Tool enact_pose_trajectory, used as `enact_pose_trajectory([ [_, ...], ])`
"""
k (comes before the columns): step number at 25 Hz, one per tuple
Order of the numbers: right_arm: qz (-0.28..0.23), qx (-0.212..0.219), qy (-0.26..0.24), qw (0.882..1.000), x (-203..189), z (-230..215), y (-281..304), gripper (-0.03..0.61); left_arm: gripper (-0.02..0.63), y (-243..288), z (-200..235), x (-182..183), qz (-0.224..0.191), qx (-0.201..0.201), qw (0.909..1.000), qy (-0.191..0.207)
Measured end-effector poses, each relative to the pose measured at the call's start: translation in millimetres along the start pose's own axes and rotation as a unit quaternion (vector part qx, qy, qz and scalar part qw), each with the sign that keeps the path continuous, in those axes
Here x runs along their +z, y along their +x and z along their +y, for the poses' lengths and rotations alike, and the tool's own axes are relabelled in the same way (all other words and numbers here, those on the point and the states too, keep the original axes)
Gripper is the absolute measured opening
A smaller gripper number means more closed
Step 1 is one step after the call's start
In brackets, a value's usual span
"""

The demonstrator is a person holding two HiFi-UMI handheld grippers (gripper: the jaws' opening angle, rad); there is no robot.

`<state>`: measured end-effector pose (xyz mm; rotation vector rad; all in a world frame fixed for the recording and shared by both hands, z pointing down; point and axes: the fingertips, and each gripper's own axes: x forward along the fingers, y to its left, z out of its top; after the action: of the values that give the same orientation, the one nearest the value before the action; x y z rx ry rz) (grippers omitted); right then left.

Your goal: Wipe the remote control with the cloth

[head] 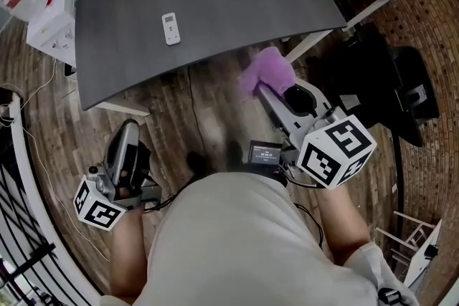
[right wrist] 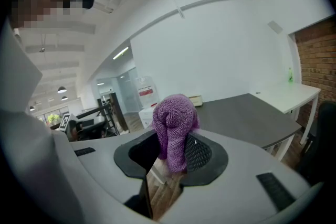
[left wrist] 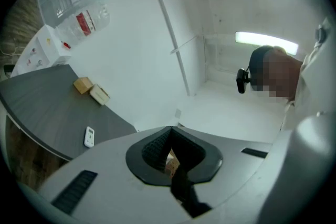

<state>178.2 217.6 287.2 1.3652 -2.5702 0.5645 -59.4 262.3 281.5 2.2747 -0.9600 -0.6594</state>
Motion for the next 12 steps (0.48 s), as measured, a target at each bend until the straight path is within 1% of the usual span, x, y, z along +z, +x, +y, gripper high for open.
enact_pose_trajectory([
  [2,-0.011,-0.001,-0.004,1.000,6.2,-1.3,-3.5,0.124,0.003,-0.6,0.3,23.4,-0.054,0.008,0.9983,0.019],
  [4,-0.018,-0.001,-0.008,1.000,10.3,-2.3,-5.9,0.124,0.003,-2.5,-2.2,48.1,-0.118,0.004,0.9924,0.035],
  [5,-0.020,-0.001,-0.009,1.000,11.6,-2.8,-6.4,0.124,0.003,-3.0,-4.7,56.5,-0.139,-0.006,0.9896,0.037],
  [6,-0.021,0.000,-0.010,1.000,12.5,-3.4,-6.6,0.124,0.003,-2.4,-7.5,60.4,-0.146,-0.019,0.9884,0.036],
  [8,-0.022,0.000,-0.011,1.000,13.9,-4.9,-7.2,0.124,0.003,0.6,-10.6,56.5,-0.130,-0.033,0.9903,0.037],
  [10,-0.024,0.000,-0.010,1.000,15.8,-5.9,-7.3,0.124,0.003,3.0,-11.3,45.9,-0.096,-0.030,0.9935,0.052],
  [12,-0.026,0.000,-0.008,1.000,17.9,-6.8,-6.4,0.124,0.003,5.9,-15.1,35.6,-0.066,-0.032,0.9949,0.069],
])
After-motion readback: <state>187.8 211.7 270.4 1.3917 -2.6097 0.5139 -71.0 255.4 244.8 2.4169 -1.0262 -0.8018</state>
